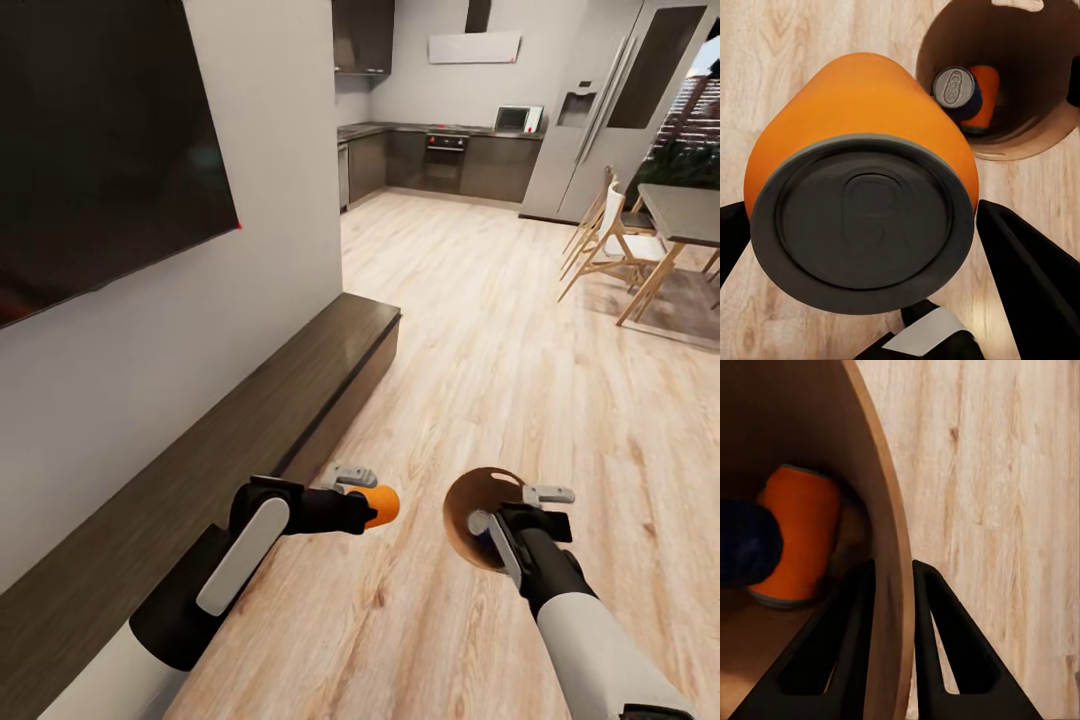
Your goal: Put the three can of soda from the living room inside the tash can in the kitchen.
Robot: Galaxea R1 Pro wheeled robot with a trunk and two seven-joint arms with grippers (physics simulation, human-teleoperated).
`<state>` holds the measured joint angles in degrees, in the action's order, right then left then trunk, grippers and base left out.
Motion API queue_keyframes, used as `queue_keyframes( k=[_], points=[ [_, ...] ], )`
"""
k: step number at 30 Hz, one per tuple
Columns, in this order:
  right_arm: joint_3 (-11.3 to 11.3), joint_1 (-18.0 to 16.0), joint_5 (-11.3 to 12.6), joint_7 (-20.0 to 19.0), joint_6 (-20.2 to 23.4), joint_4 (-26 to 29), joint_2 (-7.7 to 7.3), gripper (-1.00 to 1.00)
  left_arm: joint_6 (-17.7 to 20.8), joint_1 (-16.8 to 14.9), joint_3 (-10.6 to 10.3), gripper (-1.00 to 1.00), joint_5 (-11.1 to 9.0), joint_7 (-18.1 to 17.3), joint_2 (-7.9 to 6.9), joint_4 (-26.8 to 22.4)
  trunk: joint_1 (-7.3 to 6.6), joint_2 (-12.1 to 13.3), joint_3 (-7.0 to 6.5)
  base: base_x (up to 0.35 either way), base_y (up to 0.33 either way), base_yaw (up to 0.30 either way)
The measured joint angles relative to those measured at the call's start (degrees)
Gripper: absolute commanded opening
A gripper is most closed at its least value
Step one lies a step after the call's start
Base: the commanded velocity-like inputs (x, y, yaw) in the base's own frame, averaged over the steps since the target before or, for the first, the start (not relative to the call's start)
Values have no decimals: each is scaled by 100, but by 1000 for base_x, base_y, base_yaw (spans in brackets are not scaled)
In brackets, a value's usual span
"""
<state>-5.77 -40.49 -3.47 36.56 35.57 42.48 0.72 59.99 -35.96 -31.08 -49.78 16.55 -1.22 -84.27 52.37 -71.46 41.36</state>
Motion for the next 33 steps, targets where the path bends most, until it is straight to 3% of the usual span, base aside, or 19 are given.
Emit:
queue_keyframes(
  k=[2, 6, 8, 11, 22, 25, 27, 30, 33],
  points=[
    [-1, -1, -202, 37, 107, 0, 0, -100, 1, 1, -12, -100, 0, 1, 1, -2, -44, 80, -36, 0, 0, 0],
    [86, -2, -28, 5, 12, -9, 66, -100, 0, 0, -47, -100, -1, -8, 13, 26, -132, 241, -108, 0, 0, 0],
    [196, -1, -143, 25, 80, -7, 93, -100, 0, 1, -78, -100, -6, -42, 30, 42, -176, 321, -144, 0, 0, 0],
    [333, -1, -80, 20, 58, -11, 171, -100, -1, 1, -133, -100, -5, -82, 57, 69, -242, 441, -197, 0, 0, 0],
    [422, -1, -89, 17, 59, -16, 242, -100, 0, 8, -266, -100, 6, -96, 140, 86, -483, 882, -395, 0, 0, 0],
    [497, -1, -191, 33, 108, -124, 246, -100, 1, 9, -274, -100, 7, -97, 163, 85, -549, 1003, -449, 0, 0, 0],
    [567, 0, -39, 20, 51, -202, 251, -100, 1, 9, -276, -100, 9, -99, 173, 83, -593, 1083, -484, 0, 0, 0],
    [625, -1, -169, 30, 95, -244, 268, -100, 1, 10, -279, -100, 13, -102, 179, 83, -594, 1085, -485, 0, 0, 0],
    [654, -1, -66, 15, 38, -276, 293, -100, 1, 9, -283, -100, 13, -104, 183, 84, -594, 1085, -485, 0, 0, 0]
  ],
)
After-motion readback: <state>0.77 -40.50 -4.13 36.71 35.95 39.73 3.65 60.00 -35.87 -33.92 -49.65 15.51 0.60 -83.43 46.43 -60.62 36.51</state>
